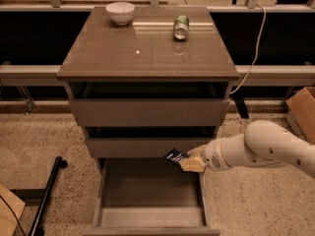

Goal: Place rxbar blueberry into bottom drawer

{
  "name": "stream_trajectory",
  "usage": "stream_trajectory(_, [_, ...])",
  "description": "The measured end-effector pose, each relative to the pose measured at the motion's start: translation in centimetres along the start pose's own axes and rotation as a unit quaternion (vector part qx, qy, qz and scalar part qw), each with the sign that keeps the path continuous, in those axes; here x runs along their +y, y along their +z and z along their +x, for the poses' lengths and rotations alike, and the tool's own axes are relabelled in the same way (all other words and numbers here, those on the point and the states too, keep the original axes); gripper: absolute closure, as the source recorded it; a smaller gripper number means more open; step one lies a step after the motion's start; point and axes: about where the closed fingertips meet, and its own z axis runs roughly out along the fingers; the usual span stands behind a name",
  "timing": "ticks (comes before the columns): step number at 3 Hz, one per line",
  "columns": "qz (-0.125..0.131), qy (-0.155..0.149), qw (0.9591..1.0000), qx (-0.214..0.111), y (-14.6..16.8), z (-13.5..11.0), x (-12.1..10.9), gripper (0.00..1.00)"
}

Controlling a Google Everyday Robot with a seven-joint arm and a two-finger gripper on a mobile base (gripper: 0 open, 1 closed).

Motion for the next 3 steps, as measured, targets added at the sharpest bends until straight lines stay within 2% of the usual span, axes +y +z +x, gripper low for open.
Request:
stream_trajectory(1, [0.000,0.000,1.0000,0.000,0.0,0.0,0.0,1.00])
stream_trajectory(2, [-0.002,-0.023,0.9997,0.010,3.1,0.1,1.1,1.00])
stream_trajectory(3, [-0.011,-0.020,0.9996,-0.018,6.9,0.8,0.6,1.00])
